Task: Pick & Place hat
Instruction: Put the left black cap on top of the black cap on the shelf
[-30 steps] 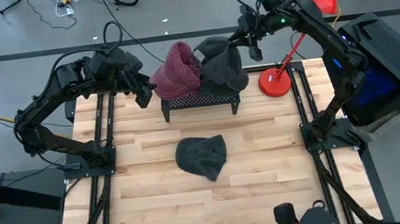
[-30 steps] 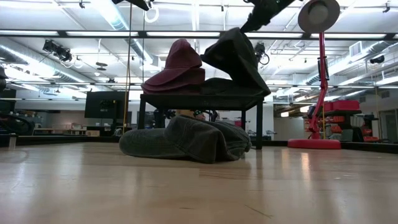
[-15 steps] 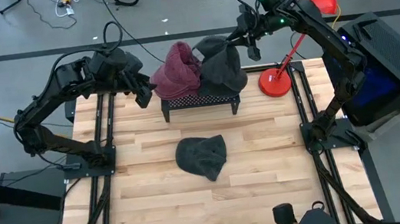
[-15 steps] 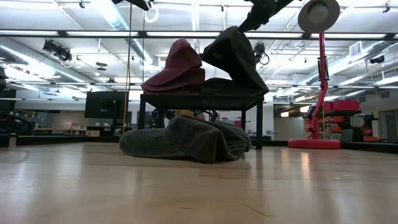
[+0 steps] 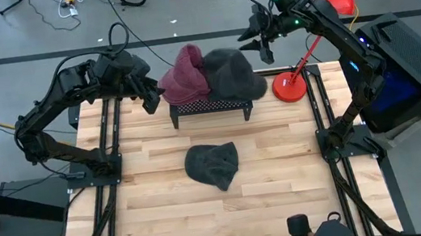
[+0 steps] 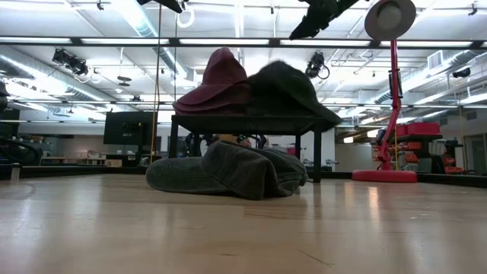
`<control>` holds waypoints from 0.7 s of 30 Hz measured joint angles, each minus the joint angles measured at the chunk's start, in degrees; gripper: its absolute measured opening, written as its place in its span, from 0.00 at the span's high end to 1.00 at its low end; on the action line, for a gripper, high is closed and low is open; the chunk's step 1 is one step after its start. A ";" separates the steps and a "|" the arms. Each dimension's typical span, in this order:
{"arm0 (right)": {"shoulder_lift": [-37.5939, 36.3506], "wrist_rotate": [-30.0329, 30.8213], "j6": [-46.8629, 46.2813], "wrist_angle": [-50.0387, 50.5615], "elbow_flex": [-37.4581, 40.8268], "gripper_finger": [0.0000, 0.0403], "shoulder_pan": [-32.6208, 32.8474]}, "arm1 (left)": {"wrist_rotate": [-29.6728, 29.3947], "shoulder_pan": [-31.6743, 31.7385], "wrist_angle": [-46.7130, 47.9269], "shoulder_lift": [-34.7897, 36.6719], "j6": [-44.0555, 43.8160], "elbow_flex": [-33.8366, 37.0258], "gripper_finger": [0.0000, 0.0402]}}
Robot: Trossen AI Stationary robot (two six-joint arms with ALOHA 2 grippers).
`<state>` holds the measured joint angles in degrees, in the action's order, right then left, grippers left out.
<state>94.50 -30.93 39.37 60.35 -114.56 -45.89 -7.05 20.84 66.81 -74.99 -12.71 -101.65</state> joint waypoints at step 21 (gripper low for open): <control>0.31 0.46 -3.52 3.30 2.66 0.58 -0.42 | 0.02 0.00 -0.21 -0.01 -0.11 0.00 0.50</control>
<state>94.81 -30.48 35.86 63.65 -111.91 -46.30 -7.03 20.84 66.59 -75.00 -12.82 -101.65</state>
